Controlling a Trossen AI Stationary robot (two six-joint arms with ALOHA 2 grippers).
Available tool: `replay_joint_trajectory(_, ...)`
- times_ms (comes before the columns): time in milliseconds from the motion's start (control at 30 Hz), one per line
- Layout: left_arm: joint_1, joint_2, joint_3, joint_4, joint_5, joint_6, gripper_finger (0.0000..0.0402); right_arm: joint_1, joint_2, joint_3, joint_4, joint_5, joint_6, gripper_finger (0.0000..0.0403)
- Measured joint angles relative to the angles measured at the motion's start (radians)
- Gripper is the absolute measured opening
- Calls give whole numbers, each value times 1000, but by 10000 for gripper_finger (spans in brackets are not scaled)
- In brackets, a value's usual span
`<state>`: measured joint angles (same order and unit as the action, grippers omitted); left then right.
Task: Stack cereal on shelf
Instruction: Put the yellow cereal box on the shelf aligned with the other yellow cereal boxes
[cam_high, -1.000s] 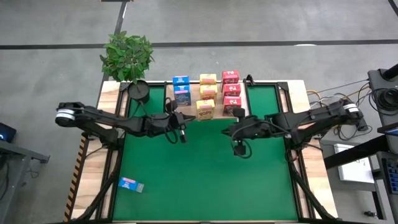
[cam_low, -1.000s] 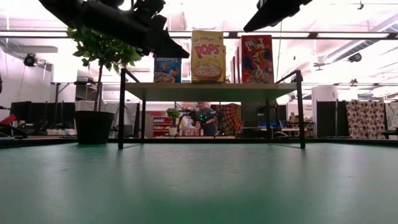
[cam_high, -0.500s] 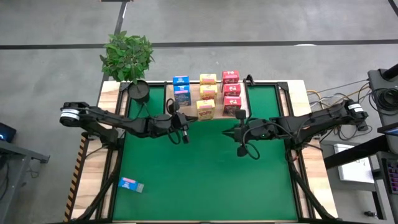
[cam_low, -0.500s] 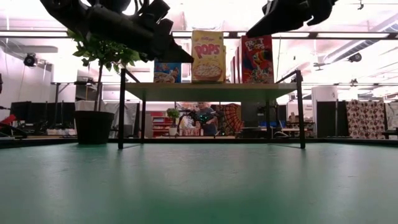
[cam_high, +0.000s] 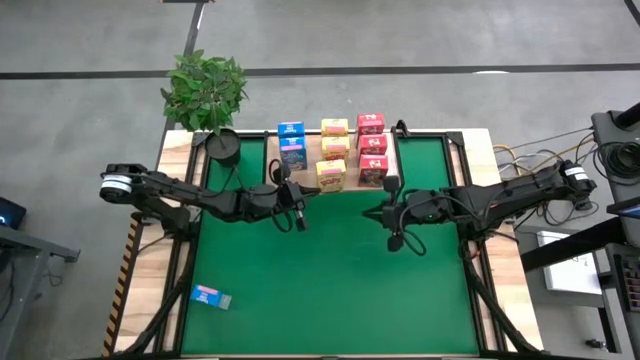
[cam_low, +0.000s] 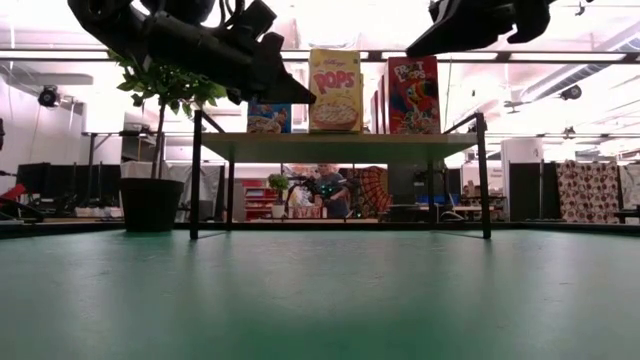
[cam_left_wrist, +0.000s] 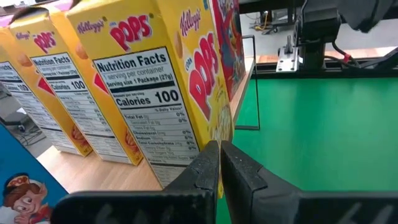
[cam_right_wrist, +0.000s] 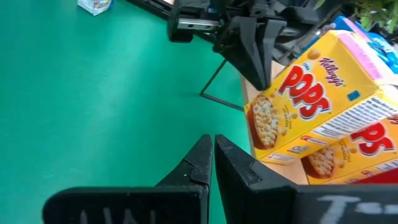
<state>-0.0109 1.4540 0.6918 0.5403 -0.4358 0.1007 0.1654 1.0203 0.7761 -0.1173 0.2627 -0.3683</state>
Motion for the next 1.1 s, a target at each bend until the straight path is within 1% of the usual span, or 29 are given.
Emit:
replay_joint_trajectory(800,19,-1,0,43,-1,-7,0,0,1,0,0,-4,2,9)
replay_joint_trajectory(1100,-32,-68,0,0,-1,-5,0,0,1,0,-19,-3,10,9)
